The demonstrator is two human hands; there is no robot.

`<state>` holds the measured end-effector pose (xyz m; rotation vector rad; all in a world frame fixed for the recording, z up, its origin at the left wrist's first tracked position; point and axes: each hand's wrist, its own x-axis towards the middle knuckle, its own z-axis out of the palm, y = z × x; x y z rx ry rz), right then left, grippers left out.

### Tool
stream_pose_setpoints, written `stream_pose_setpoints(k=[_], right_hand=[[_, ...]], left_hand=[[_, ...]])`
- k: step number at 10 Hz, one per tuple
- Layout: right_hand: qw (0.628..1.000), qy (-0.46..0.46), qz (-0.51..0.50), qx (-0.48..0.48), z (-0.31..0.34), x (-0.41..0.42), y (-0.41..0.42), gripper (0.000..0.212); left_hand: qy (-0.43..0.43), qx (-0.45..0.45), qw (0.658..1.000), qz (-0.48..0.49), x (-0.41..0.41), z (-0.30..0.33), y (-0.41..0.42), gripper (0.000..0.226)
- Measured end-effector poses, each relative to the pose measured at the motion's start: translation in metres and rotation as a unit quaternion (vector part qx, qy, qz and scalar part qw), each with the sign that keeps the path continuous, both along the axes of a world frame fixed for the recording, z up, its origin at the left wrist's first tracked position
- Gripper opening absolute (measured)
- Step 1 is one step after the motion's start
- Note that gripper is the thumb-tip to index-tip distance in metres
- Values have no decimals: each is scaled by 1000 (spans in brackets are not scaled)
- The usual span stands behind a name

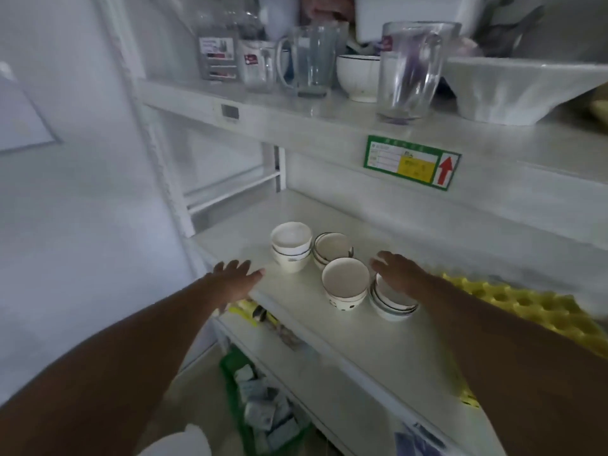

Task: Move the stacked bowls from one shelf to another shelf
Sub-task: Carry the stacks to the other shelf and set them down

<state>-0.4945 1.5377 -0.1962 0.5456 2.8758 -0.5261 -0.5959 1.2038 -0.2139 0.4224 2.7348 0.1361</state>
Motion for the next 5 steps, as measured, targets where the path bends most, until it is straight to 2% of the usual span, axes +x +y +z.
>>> stream_pose_setpoints(k=[1,2,4,5], right_hand=[[997,13,23,-73,-4,-18,-36,61],[990,8,79,-114,-4,-30,-87,61],[966,10,195,-168,-1,-40,-201,64],[954,-14,262,-147,2,-44,-259,63]], left_hand=[[-12,74,990,117,24,2,-64,77],[-20,24,991,128,48,10,-100,107],[-9,36,967,253,118,29,-199,100],[1,54,942,332,157,34,-249,92]])
